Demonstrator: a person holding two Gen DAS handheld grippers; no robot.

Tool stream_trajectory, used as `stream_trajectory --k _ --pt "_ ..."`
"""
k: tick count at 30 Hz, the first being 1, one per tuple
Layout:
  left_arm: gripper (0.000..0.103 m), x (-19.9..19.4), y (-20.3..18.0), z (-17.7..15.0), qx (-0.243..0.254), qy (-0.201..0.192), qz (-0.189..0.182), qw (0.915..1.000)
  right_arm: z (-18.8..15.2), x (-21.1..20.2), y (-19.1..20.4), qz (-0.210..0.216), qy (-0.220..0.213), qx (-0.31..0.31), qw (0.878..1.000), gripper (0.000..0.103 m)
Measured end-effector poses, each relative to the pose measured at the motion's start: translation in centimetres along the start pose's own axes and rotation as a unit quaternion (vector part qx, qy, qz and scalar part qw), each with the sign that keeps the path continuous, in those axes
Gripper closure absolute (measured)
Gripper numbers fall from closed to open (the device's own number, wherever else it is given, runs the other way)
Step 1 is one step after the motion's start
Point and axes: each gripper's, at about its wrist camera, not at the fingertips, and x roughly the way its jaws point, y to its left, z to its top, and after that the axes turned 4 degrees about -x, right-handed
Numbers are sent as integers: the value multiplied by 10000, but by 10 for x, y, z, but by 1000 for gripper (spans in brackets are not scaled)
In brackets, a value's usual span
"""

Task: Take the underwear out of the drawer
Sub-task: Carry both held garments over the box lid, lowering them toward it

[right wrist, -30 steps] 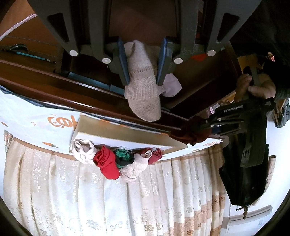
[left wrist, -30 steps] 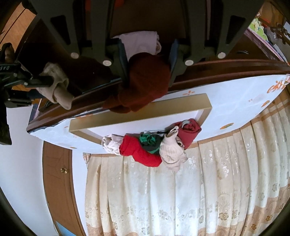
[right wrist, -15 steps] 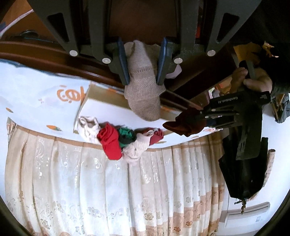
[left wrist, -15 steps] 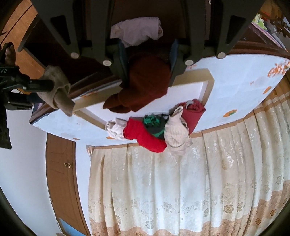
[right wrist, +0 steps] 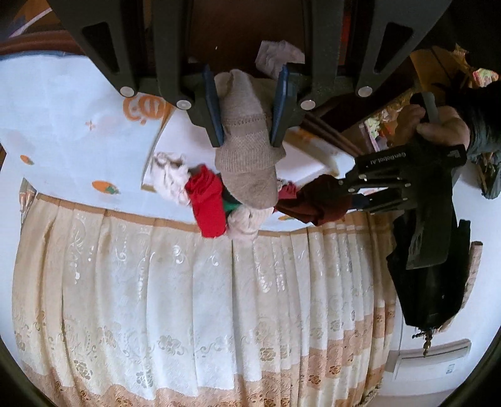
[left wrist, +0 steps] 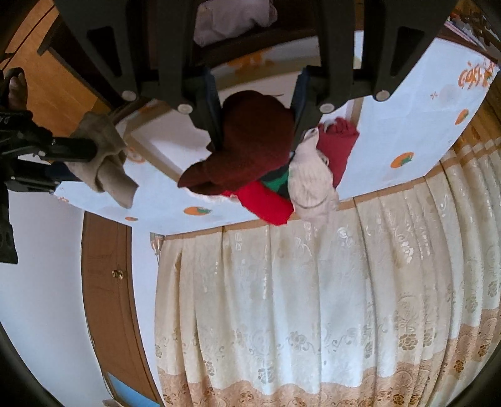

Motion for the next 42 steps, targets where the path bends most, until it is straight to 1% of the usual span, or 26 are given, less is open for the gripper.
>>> stream_trajectory --k 3,7,15,22,27,32,37,42 --pt "65 9 0 10 3 22 -3 10000 11 5 -3 -67 10 -24 10000 70" --pt "65 23 -2 23 27 115 -56 9999 22 20 -15 -162 164 109 9997 70" --pt "65 57 -2 35 -118 536 -154 9984 34 48 -42 -243 399 501 9976 70" --pt "65 84 1 30 -303 1050 -185 9938 41 70 -54 -261 661 629 9955 70" --pt "65 95 3 26 -320 1286 -162 9910 41 84 -56 -249 868 632 9939 70" --pt "65 107 6 23 -407 1491 -220 9877 37 99 -61 -254 1078 705 9914 70" --pt "65 117 2 19 -371 1769 -251 9832 33 114 -67 -277 1346 758 9876 70" --pt "65 127 -4 12 -311 2030 -243 9784 28 122 -70 -313 1526 762 9849 70"
